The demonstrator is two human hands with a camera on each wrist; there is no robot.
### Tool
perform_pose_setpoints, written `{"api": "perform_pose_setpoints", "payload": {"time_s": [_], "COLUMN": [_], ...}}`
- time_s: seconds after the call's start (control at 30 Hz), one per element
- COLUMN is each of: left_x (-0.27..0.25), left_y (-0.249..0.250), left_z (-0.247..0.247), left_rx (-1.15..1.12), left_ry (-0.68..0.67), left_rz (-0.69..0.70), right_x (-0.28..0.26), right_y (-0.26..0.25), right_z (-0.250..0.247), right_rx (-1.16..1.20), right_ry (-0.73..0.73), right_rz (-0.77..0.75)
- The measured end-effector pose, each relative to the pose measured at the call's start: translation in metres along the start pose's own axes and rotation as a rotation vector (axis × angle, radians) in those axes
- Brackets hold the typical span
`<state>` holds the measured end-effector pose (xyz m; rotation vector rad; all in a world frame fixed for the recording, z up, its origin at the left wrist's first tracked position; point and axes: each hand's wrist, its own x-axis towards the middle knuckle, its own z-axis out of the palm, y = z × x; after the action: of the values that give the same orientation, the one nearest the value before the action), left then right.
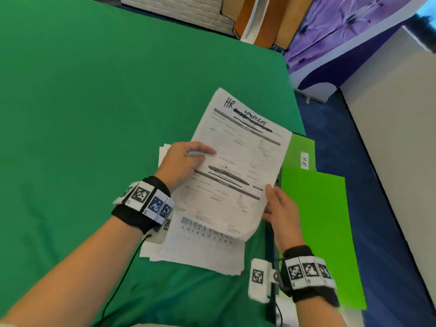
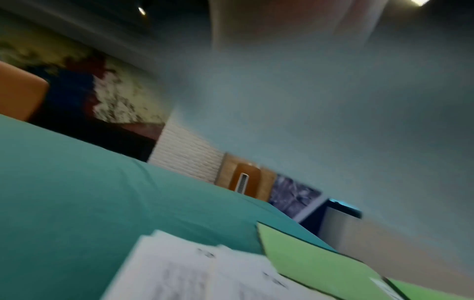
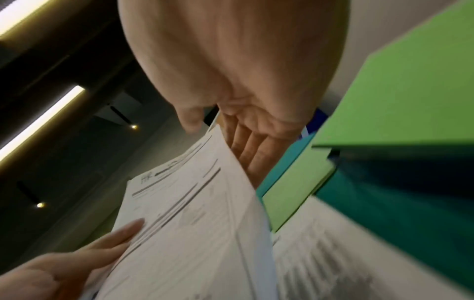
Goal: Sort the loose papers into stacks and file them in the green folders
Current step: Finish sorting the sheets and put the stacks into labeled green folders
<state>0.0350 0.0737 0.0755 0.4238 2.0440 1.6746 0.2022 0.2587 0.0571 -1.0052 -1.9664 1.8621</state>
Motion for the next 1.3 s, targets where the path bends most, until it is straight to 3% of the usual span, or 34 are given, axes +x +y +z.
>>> {"api": "perform_pose_setpoints", "payload": {"time_s": [0.1,0.27,0.47,0.67,0.8,1.1,1.3], "left_x": [0.003,-0.012,-0.035,-0.036,-0.027,-0.018,-0.013], "left_y": [-0.001,-0.006,-0.010,-0.002,-0.004,-0.033,-0.021], "left_z": [0.063,0.177,0.329,0.451,0.500,0.509,0.509], "left_rx": [-0.006,0.310,0.630,0.803,0.854,0.914,0.838], "left_ry": [-0.097,-0.044,-0.258,-0.264,-0.217,-0.180,-0.195], "left_rz": [0.008,0.046,0.009,-0.251,-0.345,-0.414,-0.454], "right_x": [-0.003,-0.015,-0.027,-0.023,-0.017,0.006,0.020], "right_y": [0.016,0.026,0.029,0.033,0.033,0.038,0.039], "right_z": [-0.055,-0.163,-0.280,-0.346,-0.370,-0.397,-0.400], "right_rx": [-0.217,-0.398,-0.382,-0.409,-0.440,-0.453,-0.441], "right_ry": [0.221,0.796,1.116,1.125,1.058,0.925,0.891], "right_rz": [-0.111,-0.136,-0.187,-0.219,-0.279,-0.280,-0.288]}}
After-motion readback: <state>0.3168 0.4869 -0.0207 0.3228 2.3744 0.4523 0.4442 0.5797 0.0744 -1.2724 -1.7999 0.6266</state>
